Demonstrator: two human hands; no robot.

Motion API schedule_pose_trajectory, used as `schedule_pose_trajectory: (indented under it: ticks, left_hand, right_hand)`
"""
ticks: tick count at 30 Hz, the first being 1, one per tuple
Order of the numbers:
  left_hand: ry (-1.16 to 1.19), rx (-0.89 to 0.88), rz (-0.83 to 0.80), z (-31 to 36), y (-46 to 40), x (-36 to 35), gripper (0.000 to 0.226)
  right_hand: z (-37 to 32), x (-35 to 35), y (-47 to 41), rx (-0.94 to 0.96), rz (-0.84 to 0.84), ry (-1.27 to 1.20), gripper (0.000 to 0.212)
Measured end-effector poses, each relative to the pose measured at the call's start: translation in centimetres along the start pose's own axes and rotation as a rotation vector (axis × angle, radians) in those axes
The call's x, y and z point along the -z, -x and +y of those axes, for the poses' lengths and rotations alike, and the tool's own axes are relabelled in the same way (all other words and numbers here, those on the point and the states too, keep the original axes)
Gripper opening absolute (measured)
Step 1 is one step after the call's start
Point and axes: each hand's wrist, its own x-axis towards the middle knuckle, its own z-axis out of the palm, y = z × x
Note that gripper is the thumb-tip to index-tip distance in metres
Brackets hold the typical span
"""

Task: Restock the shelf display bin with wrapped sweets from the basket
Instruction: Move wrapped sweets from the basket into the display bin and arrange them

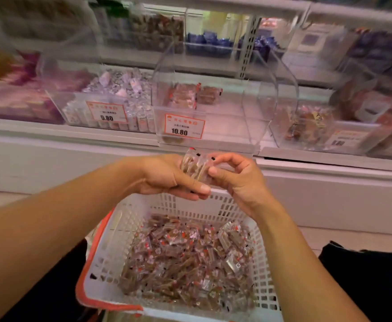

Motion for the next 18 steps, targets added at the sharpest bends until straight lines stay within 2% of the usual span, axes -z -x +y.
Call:
schedule_pose_trajectory:
  ticks: [2, 4, 7, 12, 14, 18]
  left_hand:
    - [-0.060, -0.029, 0.013, 1.1, 1.2, 0.1, 0.045]
    - [-0.099, -0.057, 0.046, 1.7, 2.2, 0.3, 0.040]
    - [-0.121, -0.073, 0.120, 2.2, 2.7, 0.7, 0.034]
    - [-0.327, -0.105, 0.145, 4.3, 2.2, 0.8, 0.025]
    - [-0.447, -0.145, 0.164, 5.5, 2.3, 0.9, 0.025]
    - [-0.537, -0.241, 0.266, 8.5, 2.9, 1.8, 0.048]
  right_hand:
    - [-0.9, -1.1, -0.3, 0.076, -0.032, 0.150, 0.038]
    - [-1.6, -2.2, -0.3, 0.142, -0.147, 0.365, 0.051]
    - [-2.2, -3.8, -0.3, 0.137, -0.298, 0.522, 0.056]
    - [-6.0, -3.6, -0.5, 0.181, -0.236, 0.678, 0.068]
    - [-8.5, -3.5, -1.2, 0.193, -0.275, 0.774, 0.065]
    - [-12.3, -4.6, -3.5, 0.238, -0.371, 0.989, 0.042]
